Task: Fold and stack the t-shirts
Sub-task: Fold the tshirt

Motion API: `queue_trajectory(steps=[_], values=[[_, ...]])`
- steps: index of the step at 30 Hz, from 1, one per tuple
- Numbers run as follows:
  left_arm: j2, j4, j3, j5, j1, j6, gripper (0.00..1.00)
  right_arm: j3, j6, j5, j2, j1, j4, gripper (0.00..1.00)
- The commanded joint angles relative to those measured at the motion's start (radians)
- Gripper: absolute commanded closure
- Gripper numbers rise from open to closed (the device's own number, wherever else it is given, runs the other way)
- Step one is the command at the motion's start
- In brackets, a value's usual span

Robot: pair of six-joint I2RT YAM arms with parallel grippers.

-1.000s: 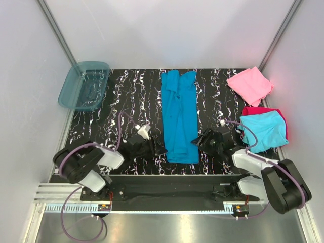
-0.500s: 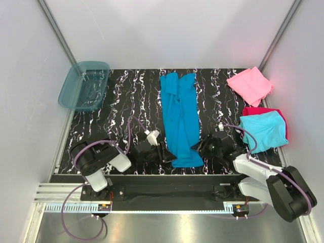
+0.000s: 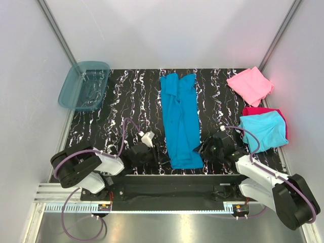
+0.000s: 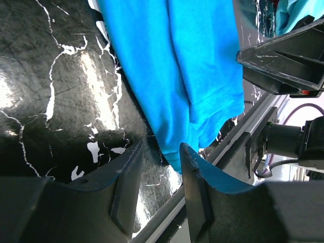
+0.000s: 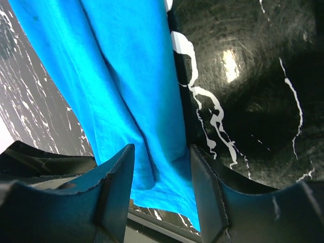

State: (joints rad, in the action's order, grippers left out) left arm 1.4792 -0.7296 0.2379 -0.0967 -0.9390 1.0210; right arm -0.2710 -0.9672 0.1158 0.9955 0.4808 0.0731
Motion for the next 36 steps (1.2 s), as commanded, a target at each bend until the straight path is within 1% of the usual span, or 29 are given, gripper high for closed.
queue_trajectory(steps=[1,7,10,14,17,18,20,21,24,25,27,28,29,31,34,36], values=[[-0.01,0.071,0.012,0.043,-0.003,-0.036,0.58,-0.03,0.01,-0.013,0.006,0.008,0.106,0.45],[0.033,0.003,0.017,0.006,-0.003,-0.012,0.57,-0.016,-0.004,0.008,-0.046,0.012,0.157,0.44],[0.079,-0.037,0.034,-0.017,-0.003,-0.004,0.56,-0.004,-0.005,0.015,-0.051,0.01,0.157,0.46],[0.127,-0.07,0.057,-0.037,-0.003,0.004,0.57,0.004,-0.013,0.022,-0.052,0.012,0.152,0.53],[0.133,-0.07,0.063,-0.04,-0.003,0.005,0.59,0.003,-0.013,0.027,-0.057,0.01,0.159,0.59],[0.133,-0.07,0.063,-0.038,-0.003,0.005,0.59,0.001,-0.011,0.027,-0.058,0.01,0.162,0.63],[0.13,-0.068,0.063,-0.037,-0.003,0.005,0.61,-0.002,-0.01,0.028,-0.057,0.012,0.165,0.67],[0.127,-0.067,0.06,-0.038,-0.003,0.007,0.62,-0.007,-0.008,0.031,-0.051,0.01,0.168,0.74],[0.116,-0.063,0.057,-0.038,-0.003,0.01,0.67,-0.013,-0.007,0.038,-0.046,0.01,0.169,0.85],[0.104,-0.059,0.055,-0.037,-0.003,0.01,0.72,-0.014,-0.007,0.038,-0.043,0.01,0.171,0.88],[0.087,-0.05,0.049,-0.032,-0.003,0.01,0.79,-0.017,-0.005,0.036,-0.046,0.01,0.171,0.93],[0.063,-0.041,0.047,-0.032,-0.003,0.01,0.86,-0.02,-0.005,0.033,-0.047,0.01,0.172,0.98],[0.049,-0.016,0.047,-0.022,-0.003,0.007,0.9,-0.023,-0.005,0.031,-0.052,0.012,0.172,1.0],[0.011,0.021,0.054,-0.008,-0.003,-0.004,0.96,-0.028,-0.007,0.03,-0.057,0.012,0.174,1.0],[-0.085,0.158,0.069,0.021,-0.004,-0.025,1.0,-0.04,-0.007,0.03,-0.067,0.01,0.18,1.0],[-0.169,0.217,0.087,0.044,-0.006,-0.041,1.0,-0.054,-0.005,0.033,-0.074,0.012,0.189,1.0]])
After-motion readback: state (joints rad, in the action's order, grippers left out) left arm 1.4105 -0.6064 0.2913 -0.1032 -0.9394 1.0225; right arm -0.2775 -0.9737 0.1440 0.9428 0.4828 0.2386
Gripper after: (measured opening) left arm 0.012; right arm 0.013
